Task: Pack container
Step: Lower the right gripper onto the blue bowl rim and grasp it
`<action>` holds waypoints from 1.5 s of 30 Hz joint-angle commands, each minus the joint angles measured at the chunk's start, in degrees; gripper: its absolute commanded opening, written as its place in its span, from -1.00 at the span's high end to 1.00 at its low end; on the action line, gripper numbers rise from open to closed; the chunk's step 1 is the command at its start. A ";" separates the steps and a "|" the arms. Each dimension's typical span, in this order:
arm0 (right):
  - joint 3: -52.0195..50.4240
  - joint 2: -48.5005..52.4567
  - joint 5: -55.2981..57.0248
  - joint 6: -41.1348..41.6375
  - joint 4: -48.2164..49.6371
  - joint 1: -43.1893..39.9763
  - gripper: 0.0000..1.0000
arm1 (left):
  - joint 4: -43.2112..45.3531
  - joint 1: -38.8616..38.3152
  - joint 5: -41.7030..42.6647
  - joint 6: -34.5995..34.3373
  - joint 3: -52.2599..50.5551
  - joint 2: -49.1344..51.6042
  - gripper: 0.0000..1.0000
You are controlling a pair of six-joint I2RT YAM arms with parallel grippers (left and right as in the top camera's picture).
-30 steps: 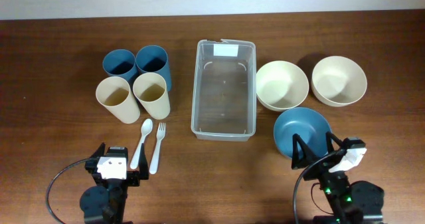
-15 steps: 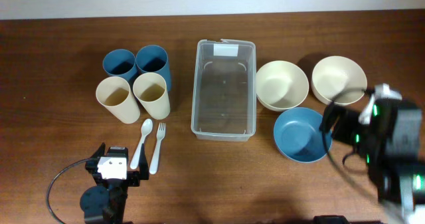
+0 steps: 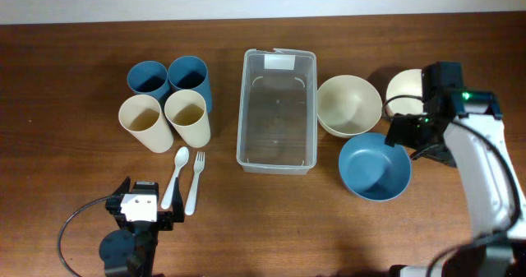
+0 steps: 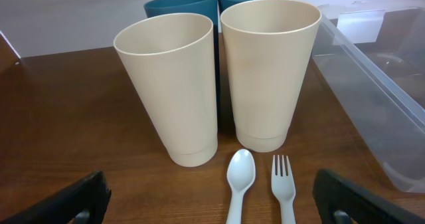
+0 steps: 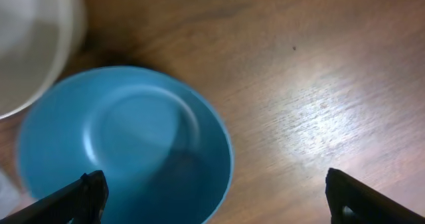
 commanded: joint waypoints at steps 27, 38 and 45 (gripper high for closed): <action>-24.92 3.43 -8.35 0.66 22.40 -4.33 -0.44 | 0.09 -0.22 0.61 0.72 -0.35 -0.48 -0.99; -30.67 3.43 -8.31 2.97 28.24 -4.35 -0.20 | 0.07 -0.22 0.61 0.74 -0.35 -0.48 -0.99; -31.15 2.95 -8.31 2.97 28.35 -4.35 0.15 | 0.07 -0.22 0.61 0.72 -0.35 -0.48 -0.99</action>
